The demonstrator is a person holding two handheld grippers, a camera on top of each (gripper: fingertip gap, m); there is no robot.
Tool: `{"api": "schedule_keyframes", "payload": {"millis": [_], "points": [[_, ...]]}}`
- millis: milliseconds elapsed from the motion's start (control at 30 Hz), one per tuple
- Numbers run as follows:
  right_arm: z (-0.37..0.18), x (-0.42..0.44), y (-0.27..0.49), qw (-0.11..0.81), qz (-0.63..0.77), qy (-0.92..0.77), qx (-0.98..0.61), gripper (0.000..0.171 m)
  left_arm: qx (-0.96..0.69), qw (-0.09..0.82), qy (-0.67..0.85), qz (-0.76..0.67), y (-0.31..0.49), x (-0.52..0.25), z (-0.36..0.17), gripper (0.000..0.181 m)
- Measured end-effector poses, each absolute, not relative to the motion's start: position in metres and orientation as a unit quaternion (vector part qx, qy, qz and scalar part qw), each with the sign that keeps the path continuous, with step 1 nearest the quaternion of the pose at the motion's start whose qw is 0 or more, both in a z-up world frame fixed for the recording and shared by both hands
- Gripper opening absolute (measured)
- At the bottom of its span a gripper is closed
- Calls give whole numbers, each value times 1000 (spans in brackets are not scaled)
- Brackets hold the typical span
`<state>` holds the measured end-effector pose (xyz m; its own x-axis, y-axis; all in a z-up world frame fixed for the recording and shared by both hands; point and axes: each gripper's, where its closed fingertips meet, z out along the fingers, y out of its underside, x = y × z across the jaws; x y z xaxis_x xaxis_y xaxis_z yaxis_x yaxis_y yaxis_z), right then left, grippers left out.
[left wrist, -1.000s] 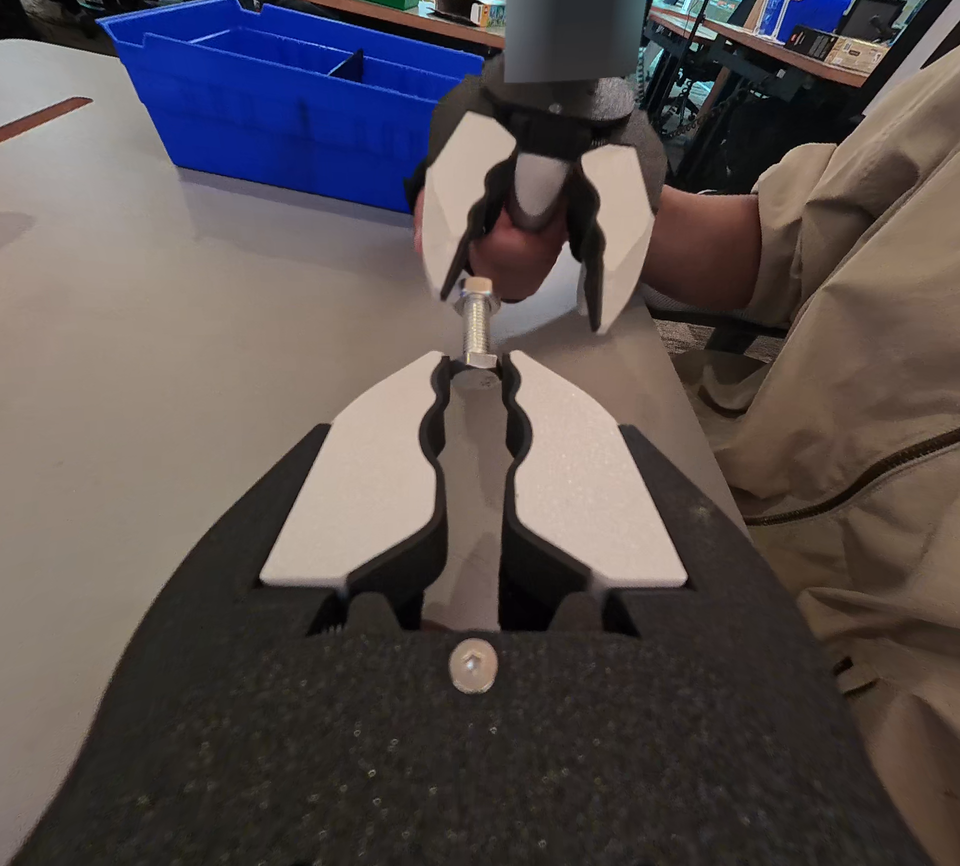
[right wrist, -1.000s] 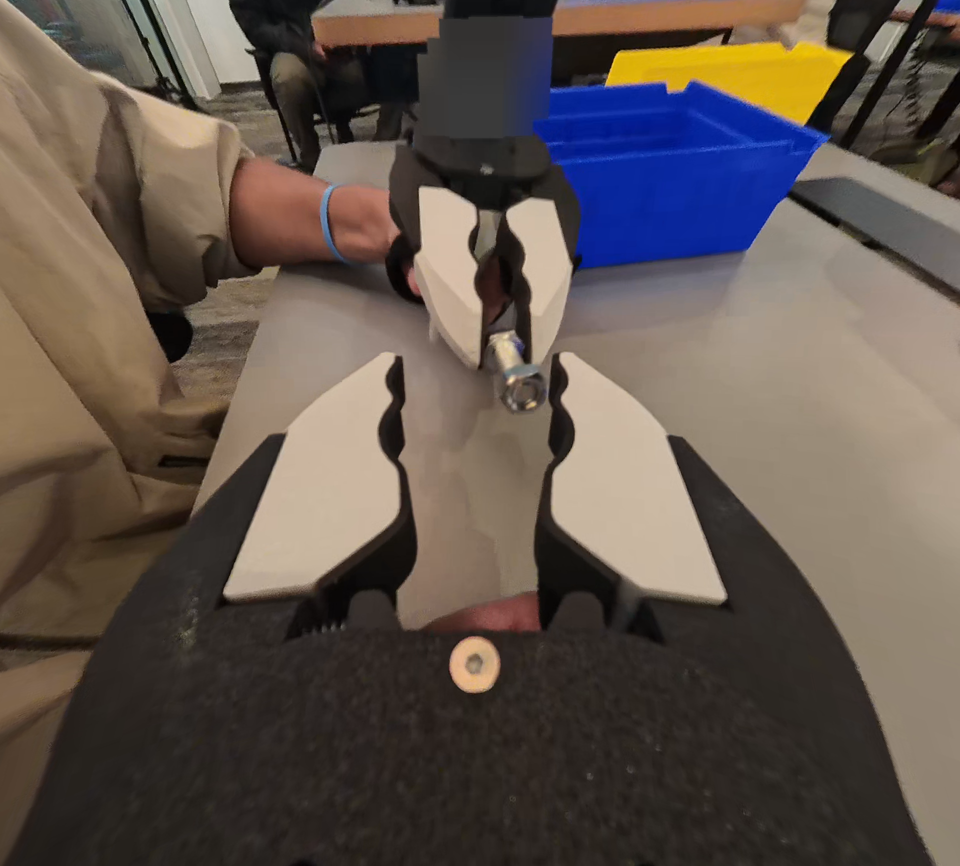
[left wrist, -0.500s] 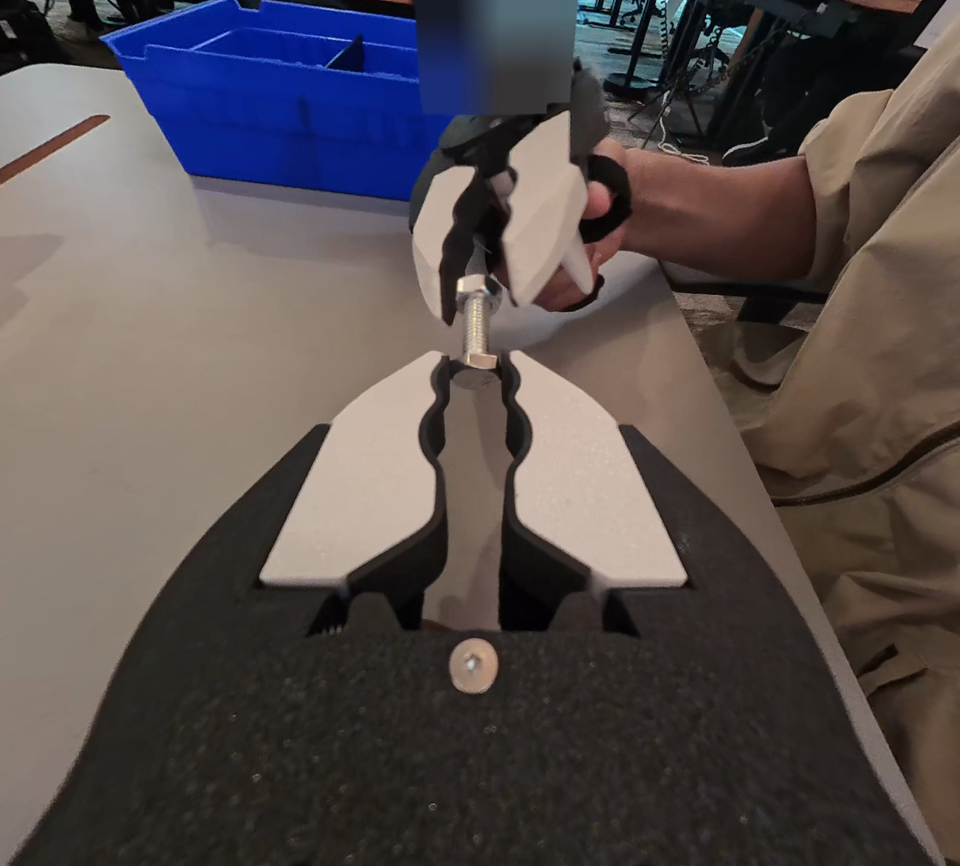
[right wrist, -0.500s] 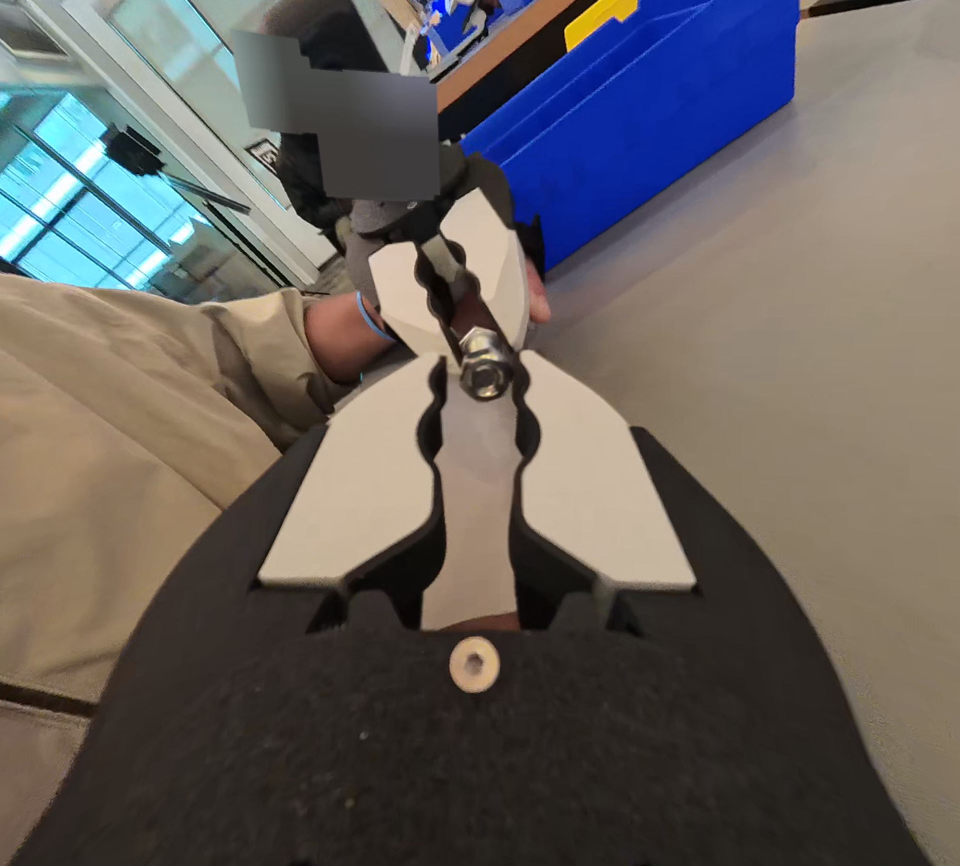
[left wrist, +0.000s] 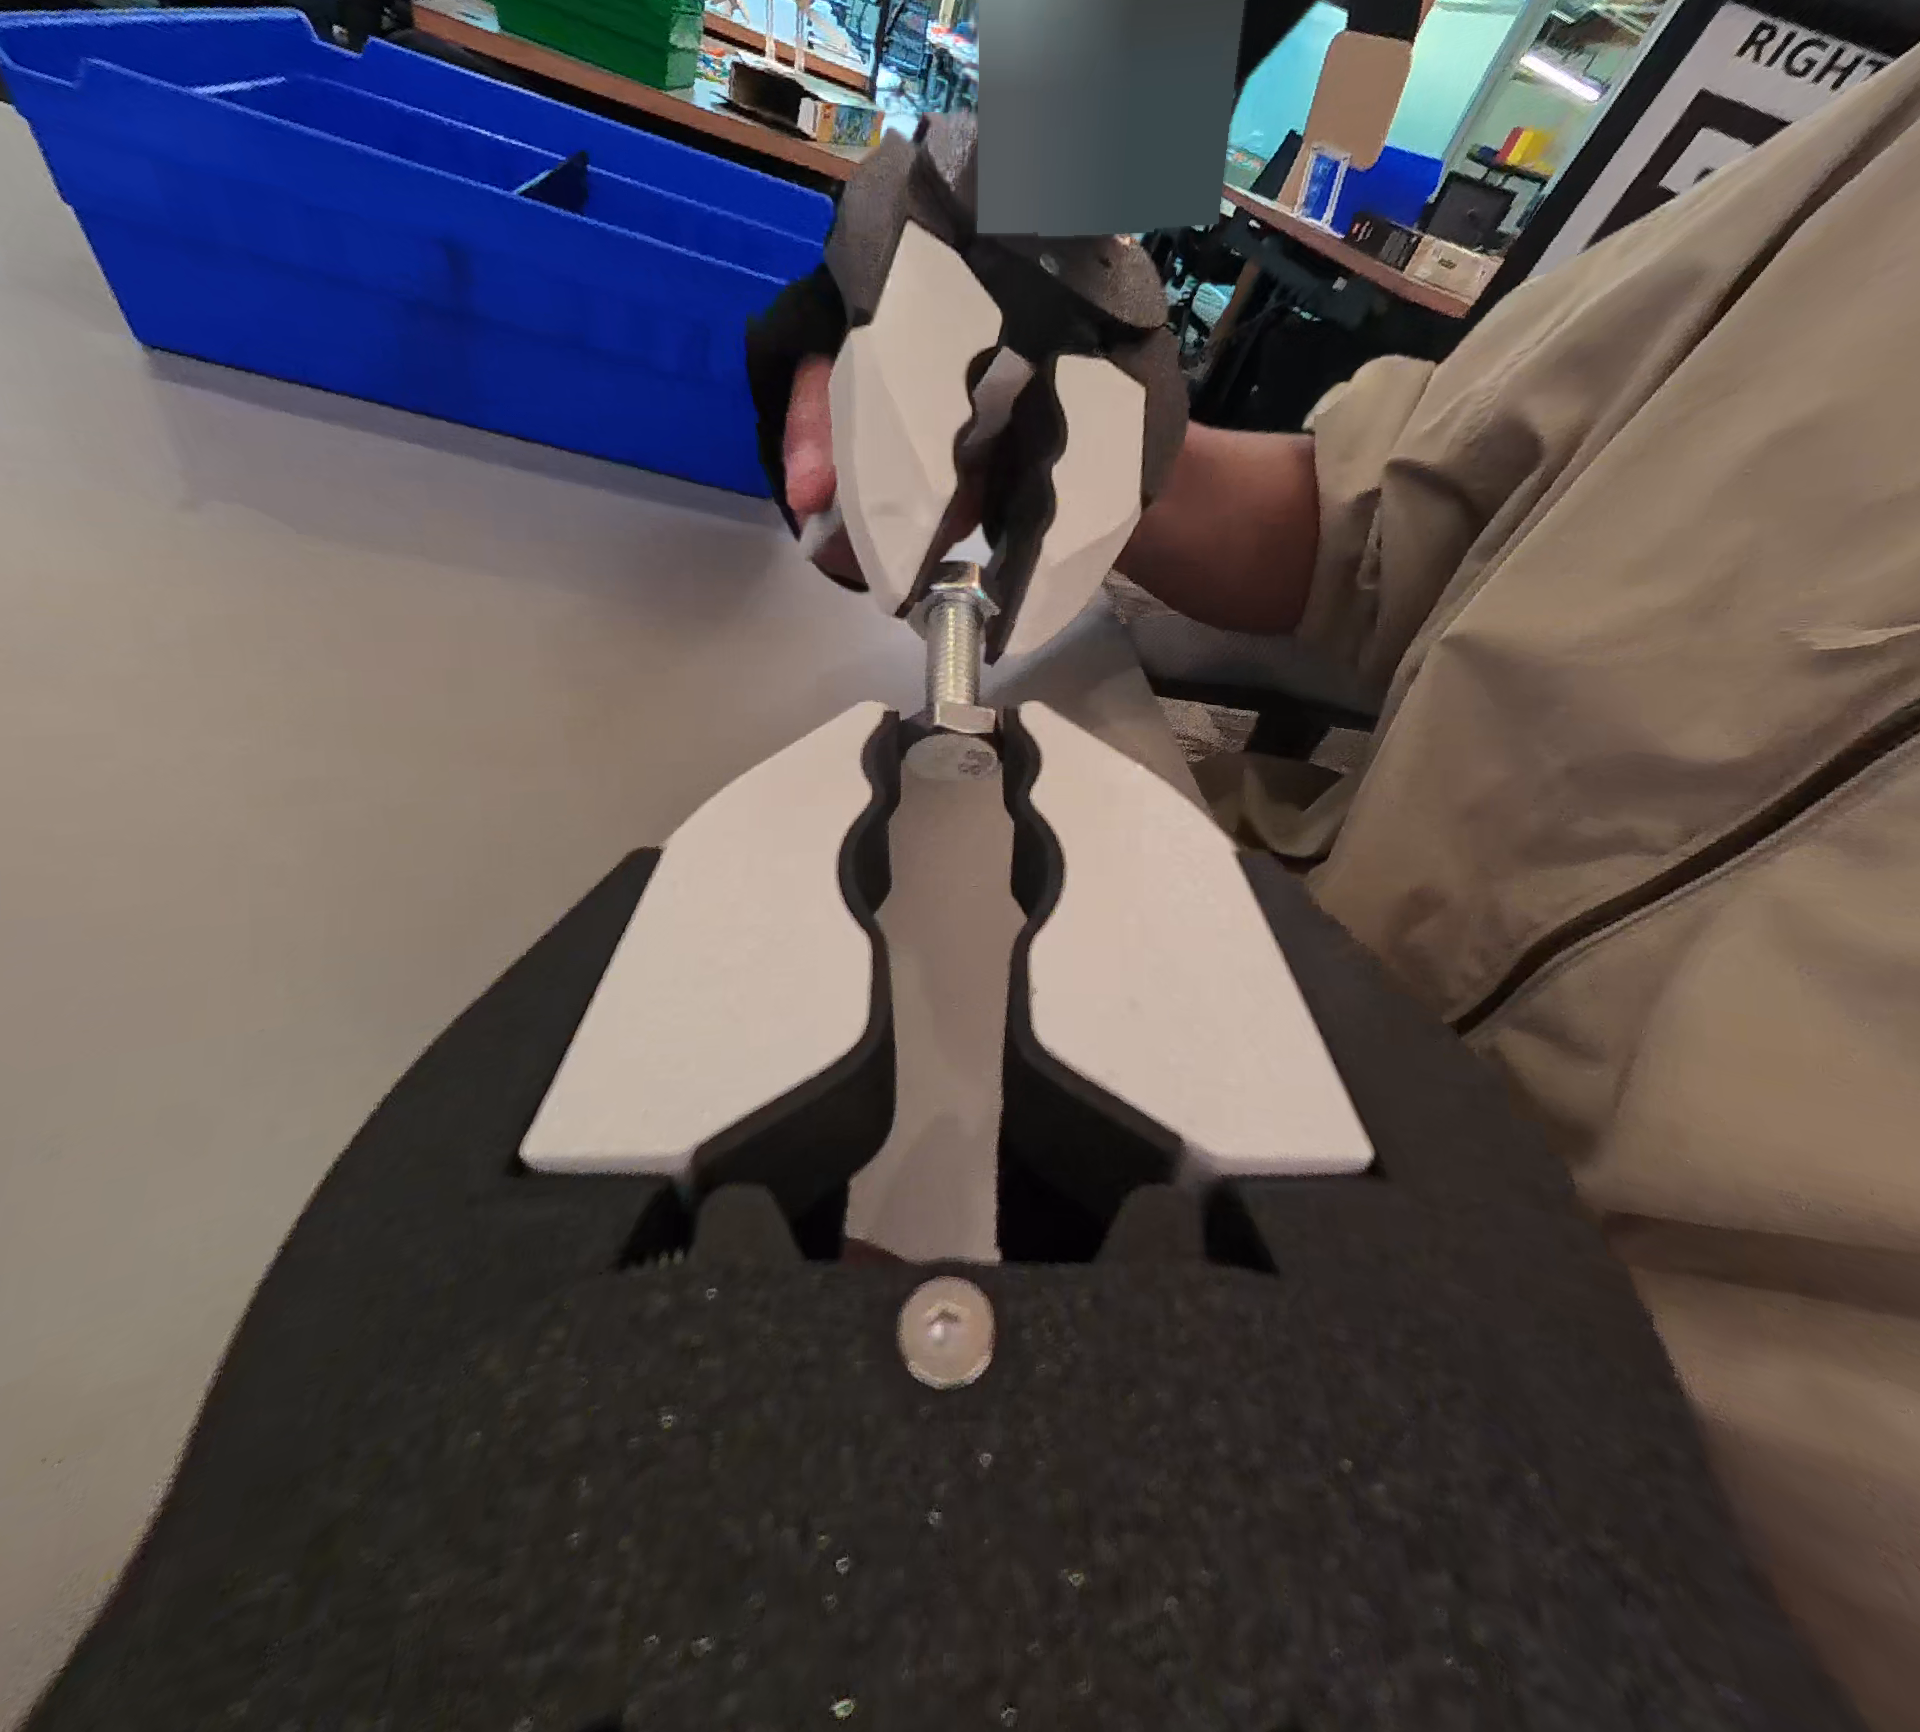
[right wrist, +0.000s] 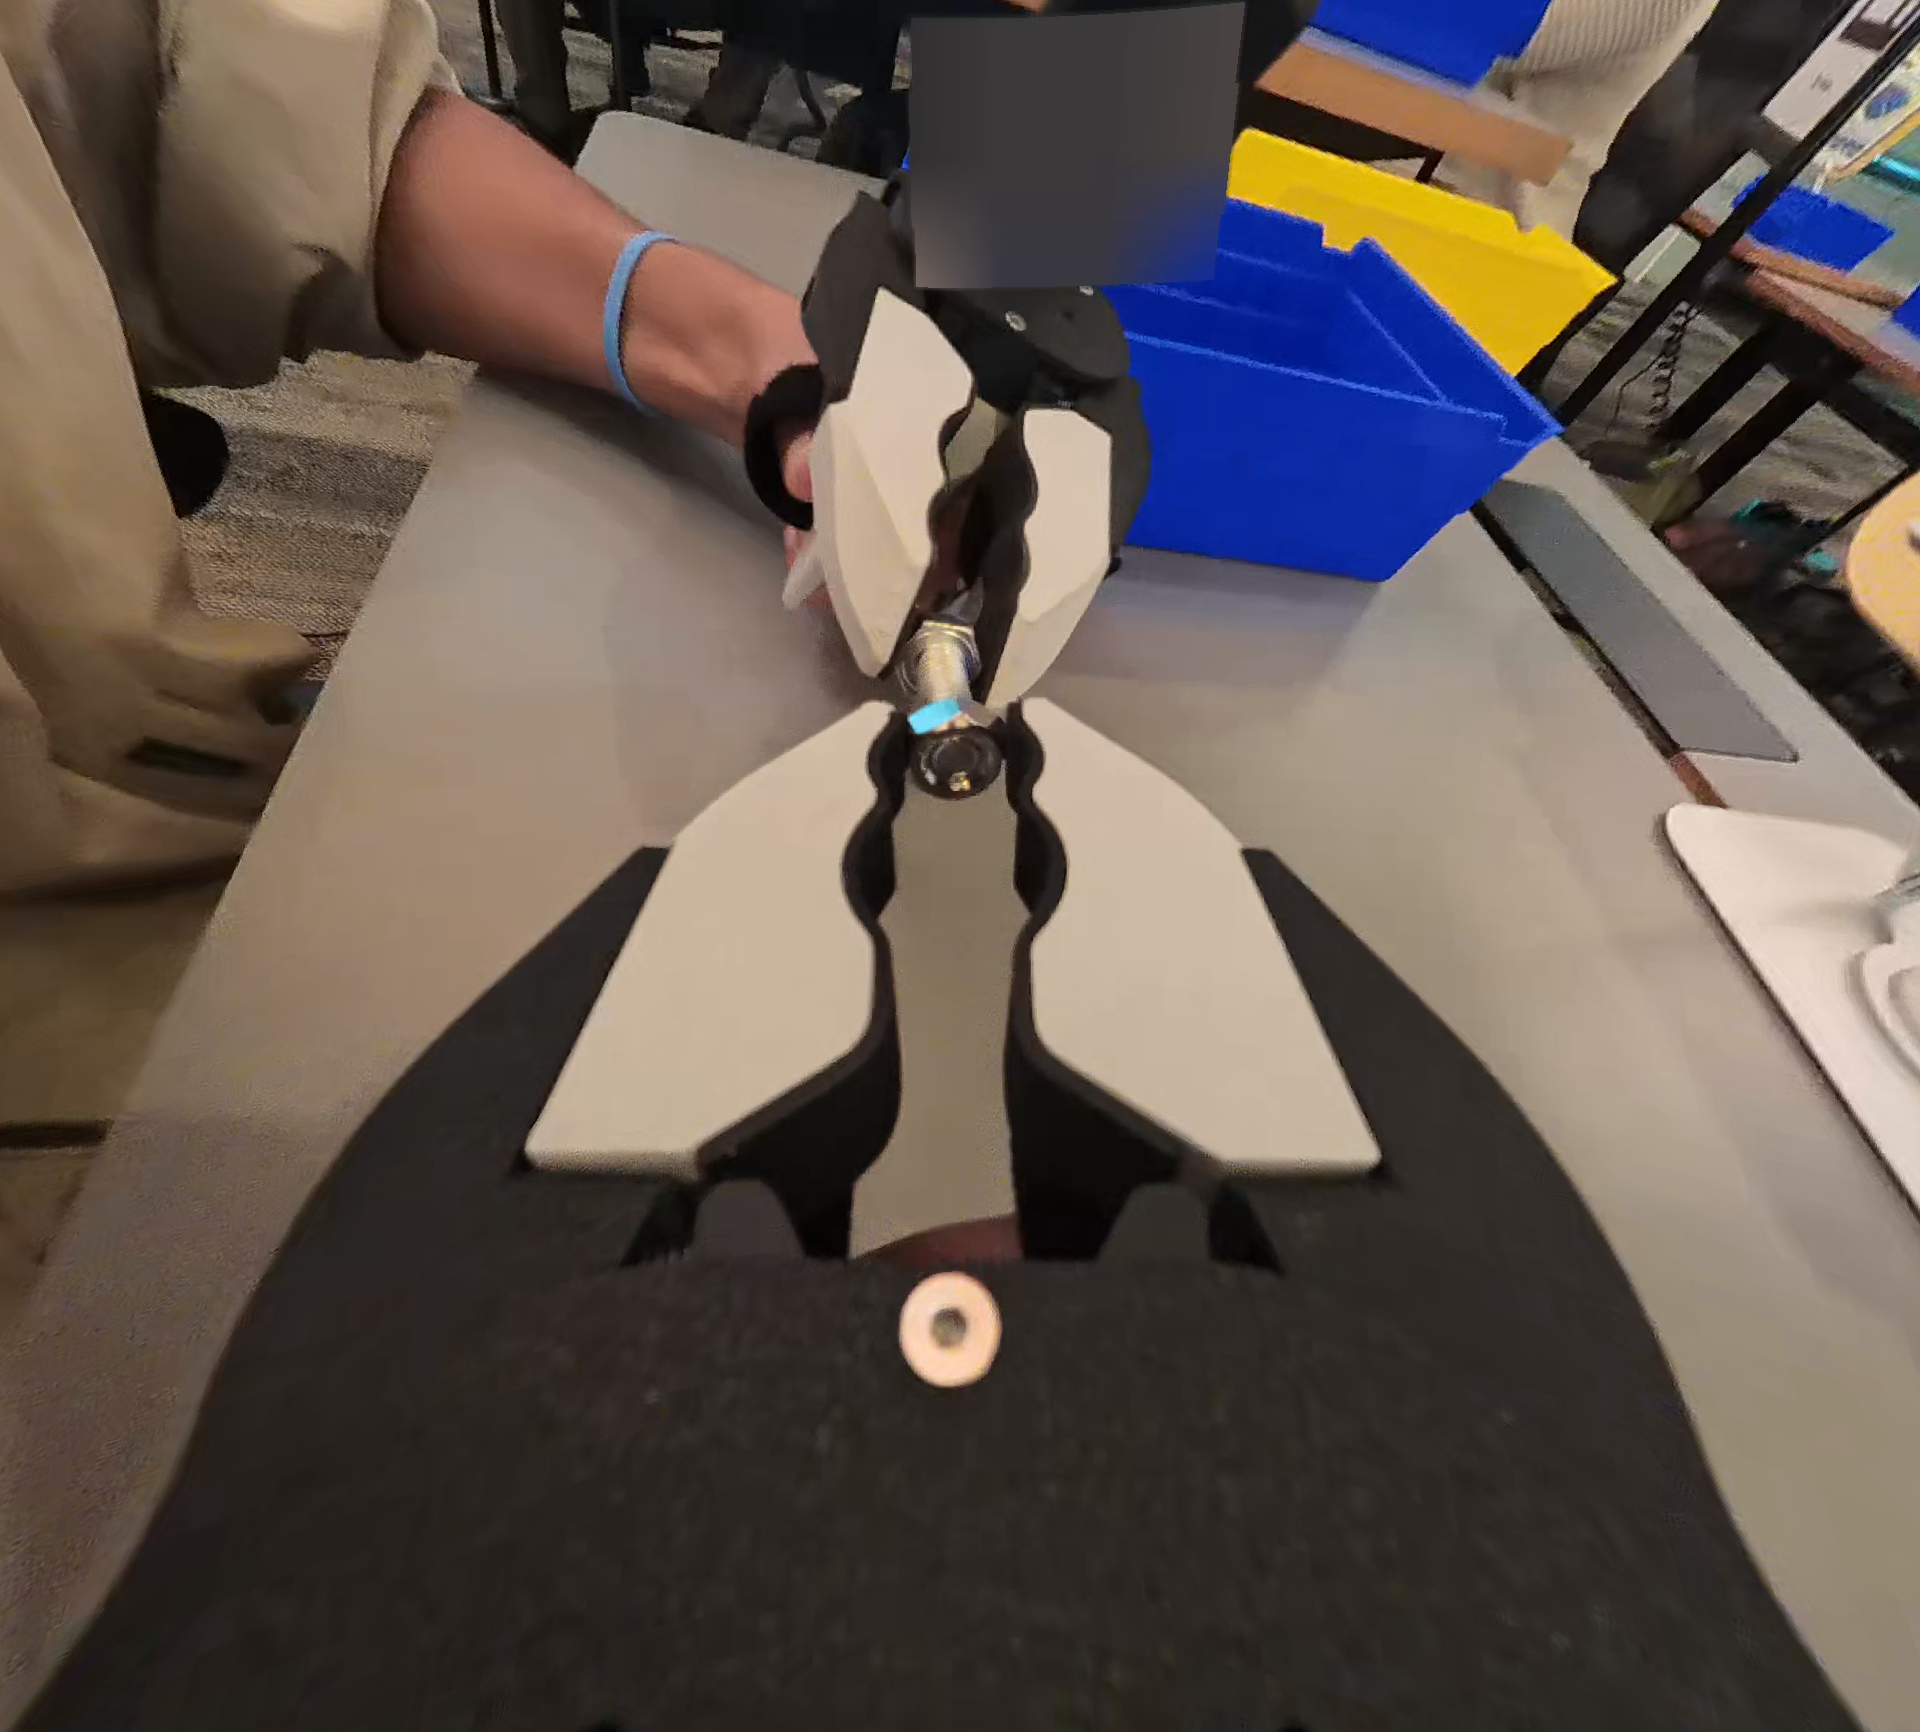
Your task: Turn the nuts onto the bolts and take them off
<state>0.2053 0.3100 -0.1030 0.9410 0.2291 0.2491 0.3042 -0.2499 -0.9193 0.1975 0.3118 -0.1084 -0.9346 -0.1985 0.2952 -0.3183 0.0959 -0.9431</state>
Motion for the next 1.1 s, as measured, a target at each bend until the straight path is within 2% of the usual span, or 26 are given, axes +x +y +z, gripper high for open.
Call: {"api": "schedule_keyframes", "payload": {"millis": [33,133,200,400,567,700,933,1000,1100], "points": [[-103,206,310,587,-25,-164,-793,18,174,38,-741,647,312,198,-109,18],[-98,208,310,605,41,-106,-788,46,172,17,-746,643,315,200,-108,18],[-100,214,309,611,97,-37,-785,51,172,-13,-750,638,318,205,-107,18],[-113,228,309,591,318,221,-707,47,160,-100,-777,600,321,213,-115,18],[-116,218,310,550,432,305,-647,44,154,-120,-789,583,320,214,-122,18],[-116,213,313,519,493,339,-611,35,149,-140,-794,572,320,216,-123,18],[-114,212,318,512,500,340,-610,33,143,-145,-799,566,318,214,-125,18],[-115,214,319,514,491,342,-615,20,143,-146,-796,570,317,214,-124,18],[-117,214,319,514,488,342,-617,19,145,-143,-797,568,318,214,-125,18]]}}
